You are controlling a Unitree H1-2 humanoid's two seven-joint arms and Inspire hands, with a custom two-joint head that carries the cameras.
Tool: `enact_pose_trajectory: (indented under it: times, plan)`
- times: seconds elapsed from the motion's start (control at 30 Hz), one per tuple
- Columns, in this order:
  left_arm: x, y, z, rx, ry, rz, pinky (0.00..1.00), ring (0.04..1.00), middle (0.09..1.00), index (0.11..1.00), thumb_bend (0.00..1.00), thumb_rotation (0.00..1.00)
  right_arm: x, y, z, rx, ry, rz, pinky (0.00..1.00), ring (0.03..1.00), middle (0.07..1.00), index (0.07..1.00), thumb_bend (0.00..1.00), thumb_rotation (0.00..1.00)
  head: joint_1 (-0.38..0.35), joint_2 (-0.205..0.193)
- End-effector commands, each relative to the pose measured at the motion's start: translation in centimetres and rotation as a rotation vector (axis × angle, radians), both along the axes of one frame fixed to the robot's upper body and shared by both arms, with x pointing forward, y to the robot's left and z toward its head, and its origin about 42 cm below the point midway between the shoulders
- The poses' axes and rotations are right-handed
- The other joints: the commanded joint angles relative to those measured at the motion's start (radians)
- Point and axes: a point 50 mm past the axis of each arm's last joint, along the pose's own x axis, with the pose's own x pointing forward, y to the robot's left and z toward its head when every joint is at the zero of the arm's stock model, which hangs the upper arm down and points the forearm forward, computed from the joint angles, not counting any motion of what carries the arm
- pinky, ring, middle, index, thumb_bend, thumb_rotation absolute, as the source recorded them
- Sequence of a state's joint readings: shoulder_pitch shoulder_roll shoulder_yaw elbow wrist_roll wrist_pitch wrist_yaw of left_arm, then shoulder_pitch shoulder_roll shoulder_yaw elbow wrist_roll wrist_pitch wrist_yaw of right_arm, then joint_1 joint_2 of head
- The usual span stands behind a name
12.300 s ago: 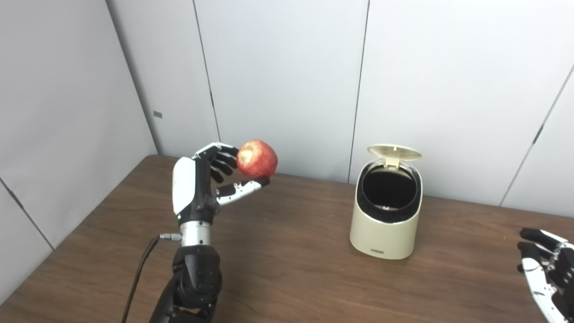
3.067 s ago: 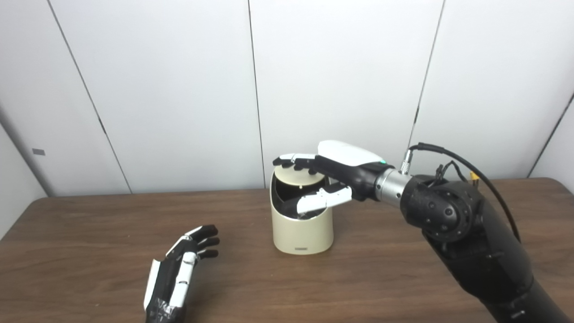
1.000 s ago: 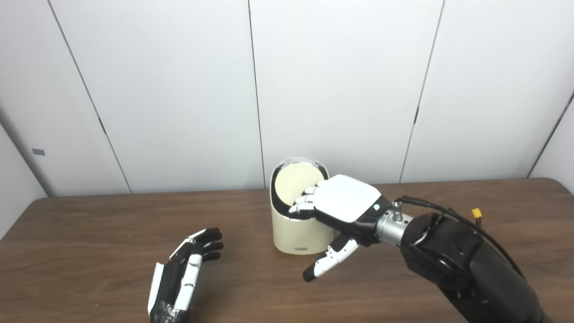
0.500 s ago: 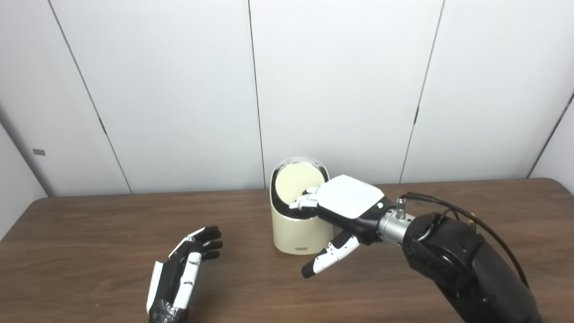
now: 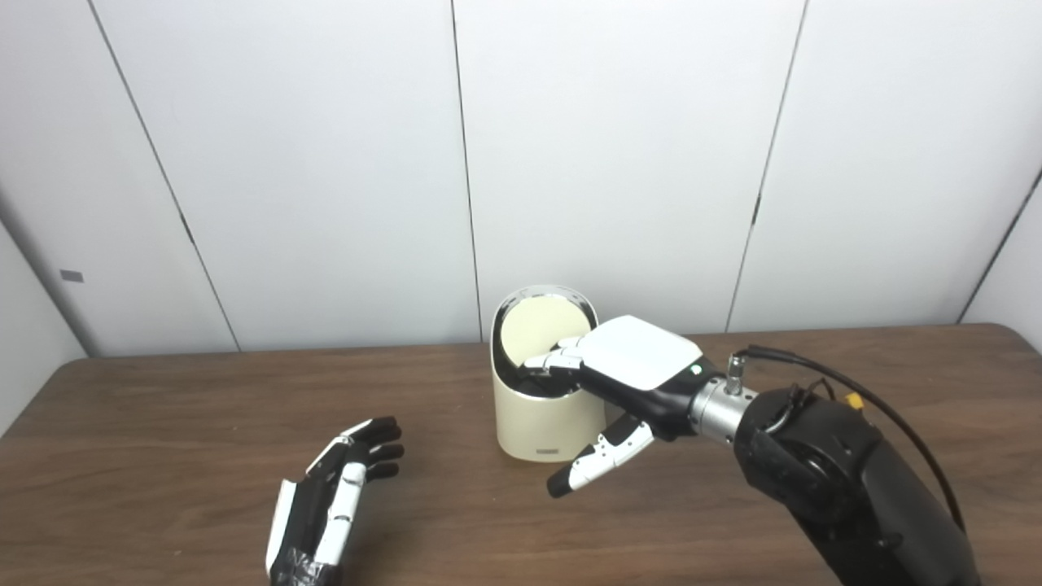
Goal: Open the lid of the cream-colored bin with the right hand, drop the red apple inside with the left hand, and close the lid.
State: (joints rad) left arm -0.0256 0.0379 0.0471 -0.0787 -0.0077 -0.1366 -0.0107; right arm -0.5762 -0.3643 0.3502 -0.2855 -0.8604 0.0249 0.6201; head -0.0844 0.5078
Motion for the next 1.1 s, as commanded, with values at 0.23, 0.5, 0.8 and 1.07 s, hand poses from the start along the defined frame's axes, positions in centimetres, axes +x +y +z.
enact_pose_trajectory:
  times: [0.23, 0.5, 0.8, 1.07]
  plan:
    - [0.5, 0.0, 1.2, 0.014, -0.064, 0.0, 0.71, 0.735, 0.763, 0.759, 0.48, 0.8, 0.2, -0.8, 2.0, 0.137, -0.171, -0.047, 0.94, 0.998, 0.999, 0.999, 0.81, 0.76, -0.002, -0.001]
    - [0.5, 0.1, 1.1, 0.018, -0.059, 0.002, 0.71, 0.739, 0.764, 0.757, 0.48, 0.8, 0.0, -1.7, 1.7, 0.254, -0.229, -0.118, 0.94, 1.0, 1.0, 1.0, 0.84, 0.74, 0.002, -0.01]
    - [0.5, 0.2, 1.0, 0.004, -0.063, 0.03, 0.71, 0.775, 0.774, 0.762, 0.31, 0.68, -2.6, -5.2, -2.4, 0.812, -0.413, -0.169, 0.77, 0.868, 0.885, 0.881, 0.35, 0.85, 0.006, -0.012]
    - [0.6, 0.6, 0.8, 0.031, -0.054, 0.057, 0.71, 0.786, 0.798, 0.789, 0.23, 0.5, -5.4, -7.7, -9.1, 1.1, -0.32, -0.296, 0.68, 0.799, 0.812, 0.799, 0.24, 0.58, 0.001, -0.011]
